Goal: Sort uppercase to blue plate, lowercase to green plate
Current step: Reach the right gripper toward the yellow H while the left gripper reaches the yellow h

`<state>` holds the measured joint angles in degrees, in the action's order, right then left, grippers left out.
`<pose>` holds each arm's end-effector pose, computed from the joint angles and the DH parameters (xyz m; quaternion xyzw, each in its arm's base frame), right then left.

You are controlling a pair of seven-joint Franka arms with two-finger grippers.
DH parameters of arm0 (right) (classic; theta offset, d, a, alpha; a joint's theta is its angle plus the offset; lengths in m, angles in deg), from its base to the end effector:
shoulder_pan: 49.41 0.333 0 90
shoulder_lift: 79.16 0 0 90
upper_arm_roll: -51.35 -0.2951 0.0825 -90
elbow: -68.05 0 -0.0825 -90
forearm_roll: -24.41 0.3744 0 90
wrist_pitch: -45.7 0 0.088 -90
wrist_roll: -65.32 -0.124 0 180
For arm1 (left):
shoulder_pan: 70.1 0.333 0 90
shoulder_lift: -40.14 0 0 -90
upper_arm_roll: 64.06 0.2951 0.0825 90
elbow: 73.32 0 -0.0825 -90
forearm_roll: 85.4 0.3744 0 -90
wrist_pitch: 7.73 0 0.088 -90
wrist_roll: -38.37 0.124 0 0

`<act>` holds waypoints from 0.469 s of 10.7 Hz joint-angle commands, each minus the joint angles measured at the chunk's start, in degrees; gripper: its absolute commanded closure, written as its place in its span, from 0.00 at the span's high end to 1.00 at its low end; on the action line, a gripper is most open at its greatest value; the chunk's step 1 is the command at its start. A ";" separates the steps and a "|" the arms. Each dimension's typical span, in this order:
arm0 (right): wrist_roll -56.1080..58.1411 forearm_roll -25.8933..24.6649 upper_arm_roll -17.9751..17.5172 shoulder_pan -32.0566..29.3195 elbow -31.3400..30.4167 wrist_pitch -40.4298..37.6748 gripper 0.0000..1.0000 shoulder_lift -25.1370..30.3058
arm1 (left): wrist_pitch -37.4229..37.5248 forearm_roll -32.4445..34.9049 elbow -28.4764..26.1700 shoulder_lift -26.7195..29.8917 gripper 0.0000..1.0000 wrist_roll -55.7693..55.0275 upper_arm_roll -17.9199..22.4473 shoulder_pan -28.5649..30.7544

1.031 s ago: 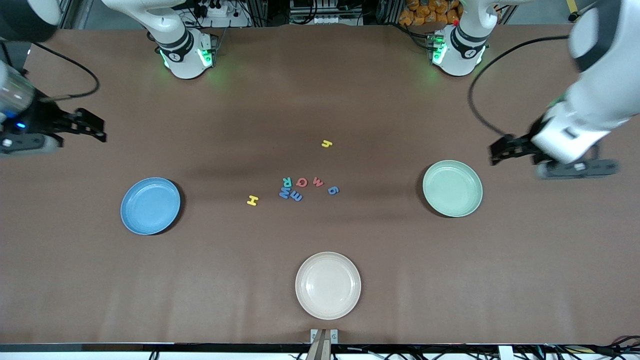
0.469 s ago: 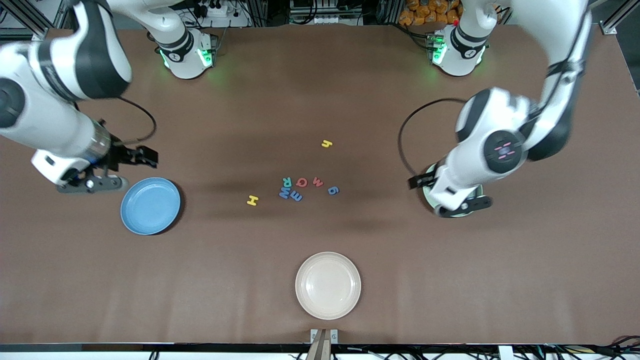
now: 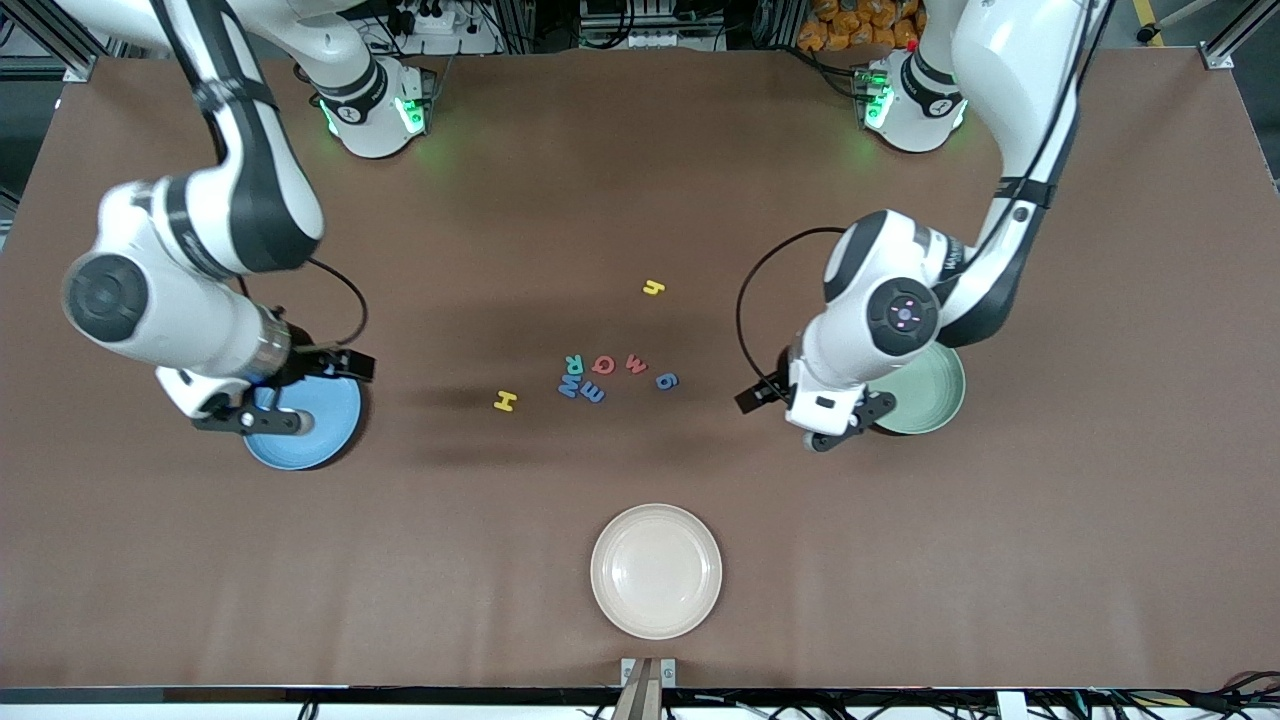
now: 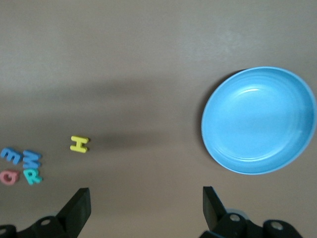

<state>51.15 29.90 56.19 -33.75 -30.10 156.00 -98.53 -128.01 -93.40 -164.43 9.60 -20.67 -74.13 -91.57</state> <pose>0.6045 0.1274 0.3509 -0.9965 0.0470 0.0671 0.0155 0.5721 -0.3462 0.2989 0.9537 0.2819 -0.0804 0.0671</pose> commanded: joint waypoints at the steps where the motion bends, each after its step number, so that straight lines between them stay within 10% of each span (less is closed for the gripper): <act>1: -5.15 0.66 0.43 2.44 0.86 2.10 1.00 -3.04 | -0.74 -1.40 3.98 -4.50 1.00 -7.22 0.40 -3.74; 5: -6.83 1.36 0.34 2.54 0.86 5.26 1.00 -7.61 | -8.74 -1.84 7.26 -10.86 1.00 -18.21 -0.30 -9.80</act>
<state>45.32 30.02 56.37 -31.29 -30.08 160.26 -104.47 -135.96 -93.74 -159.16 0.46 -36.44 -74.64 -99.42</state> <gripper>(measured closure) 0.000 0.000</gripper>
